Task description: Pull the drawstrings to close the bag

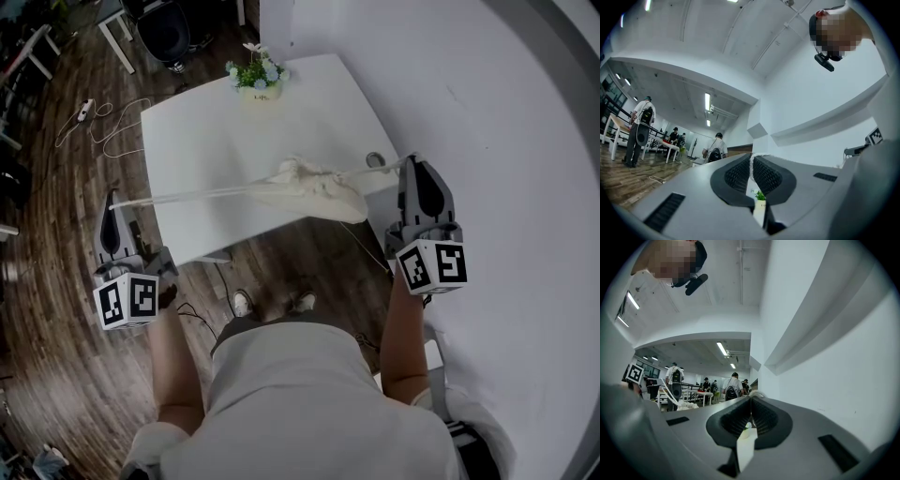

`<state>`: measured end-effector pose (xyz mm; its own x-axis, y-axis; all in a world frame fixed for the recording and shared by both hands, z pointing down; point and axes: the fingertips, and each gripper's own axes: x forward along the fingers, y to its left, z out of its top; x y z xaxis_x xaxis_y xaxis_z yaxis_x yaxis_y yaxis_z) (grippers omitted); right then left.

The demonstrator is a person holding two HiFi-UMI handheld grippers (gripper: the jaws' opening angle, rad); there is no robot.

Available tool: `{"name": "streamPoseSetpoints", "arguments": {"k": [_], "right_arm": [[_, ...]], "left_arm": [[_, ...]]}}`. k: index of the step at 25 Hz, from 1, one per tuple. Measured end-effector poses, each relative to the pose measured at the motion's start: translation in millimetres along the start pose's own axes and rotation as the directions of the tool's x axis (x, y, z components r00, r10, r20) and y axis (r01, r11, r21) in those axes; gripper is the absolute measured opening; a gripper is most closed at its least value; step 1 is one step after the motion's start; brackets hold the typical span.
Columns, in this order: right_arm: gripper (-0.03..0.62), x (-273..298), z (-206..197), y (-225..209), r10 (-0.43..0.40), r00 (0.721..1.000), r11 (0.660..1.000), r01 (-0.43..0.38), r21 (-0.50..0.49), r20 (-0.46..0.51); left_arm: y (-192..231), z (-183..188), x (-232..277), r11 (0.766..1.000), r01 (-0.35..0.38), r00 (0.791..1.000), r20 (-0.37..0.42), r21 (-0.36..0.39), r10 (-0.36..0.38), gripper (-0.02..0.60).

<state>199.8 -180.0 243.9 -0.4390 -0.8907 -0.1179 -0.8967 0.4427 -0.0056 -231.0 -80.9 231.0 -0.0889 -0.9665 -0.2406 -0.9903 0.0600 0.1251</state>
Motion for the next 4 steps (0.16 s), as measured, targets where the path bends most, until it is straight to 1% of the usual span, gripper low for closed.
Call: {"name": "streamPoseSetpoints", "arguments": {"k": [4], "right_arm": [[0.038, -1.1, -1.3, -0.6, -0.018, 1.000, 1.000, 0.018, -0.001, -0.008]], "left_arm": [[-0.3, -1.9, 2.0, 1.000, 0.013, 1.000, -0.005, -0.003, -0.013, 0.015]]}}
